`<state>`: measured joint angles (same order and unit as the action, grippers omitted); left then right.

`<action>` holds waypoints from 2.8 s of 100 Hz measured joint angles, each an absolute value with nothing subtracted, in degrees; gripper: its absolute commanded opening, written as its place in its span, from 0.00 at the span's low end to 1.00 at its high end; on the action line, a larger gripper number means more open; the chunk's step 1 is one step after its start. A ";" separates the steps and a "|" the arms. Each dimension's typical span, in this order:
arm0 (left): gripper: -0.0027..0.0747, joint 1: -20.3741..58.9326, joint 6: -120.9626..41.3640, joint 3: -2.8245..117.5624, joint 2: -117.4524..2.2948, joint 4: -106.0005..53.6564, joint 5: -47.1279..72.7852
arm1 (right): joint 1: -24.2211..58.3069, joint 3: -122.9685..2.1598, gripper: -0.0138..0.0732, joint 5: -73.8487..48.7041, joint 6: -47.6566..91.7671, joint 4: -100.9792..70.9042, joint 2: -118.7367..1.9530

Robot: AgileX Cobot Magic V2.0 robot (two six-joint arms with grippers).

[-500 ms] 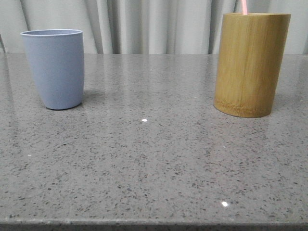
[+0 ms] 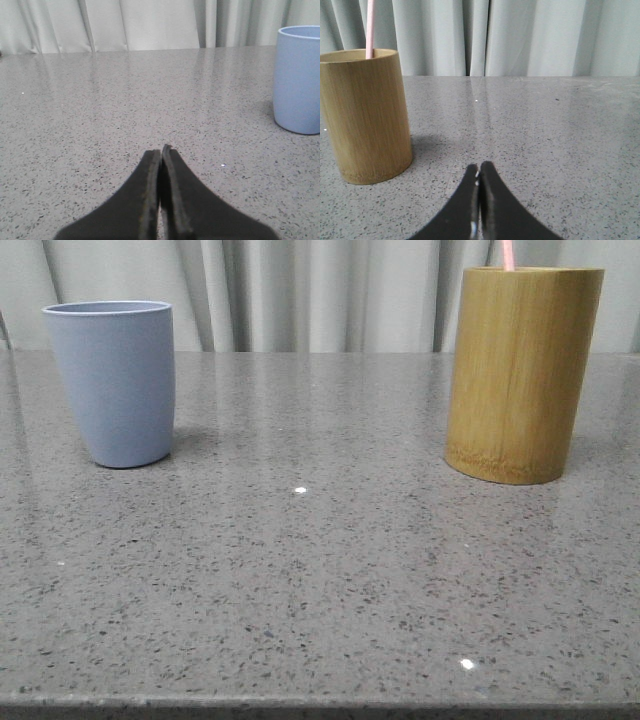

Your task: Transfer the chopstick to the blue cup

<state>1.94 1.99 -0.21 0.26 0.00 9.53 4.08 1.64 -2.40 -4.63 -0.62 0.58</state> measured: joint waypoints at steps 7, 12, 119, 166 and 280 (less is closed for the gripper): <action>0.01 1.94 1.99 -0.21 0.26 0.00 9.53 | 4.08 1.64 0.04 -2.40 -4.63 -0.62 0.58; 0.01 1.94 1.99 -0.21 0.26 0.00 9.53 | 4.08 1.64 0.04 -2.40 -4.63 -0.62 0.58; 0.01 1.94 1.99 23.95 -14.14 -2.63 19.59 | 4.08 -19.87 0.11 -20.71 -4.63 -0.62 -14.06; 0.59 1.94 1.99 34.33 -31.54 -2.67 24.09 | 4.08 -32.12 0.54 -26.44 -4.63 -0.82 -31.13; 0.53 8.60 -1.15 65.56 -63.17 -7.19 42.75 | 4.08 -32.37 0.54 -26.86 -4.63 -0.82 -31.78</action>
<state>8.60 -1.15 65.56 -63.17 -7.19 42.75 4.08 -32.37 -26.86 -4.63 -0.82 -31.78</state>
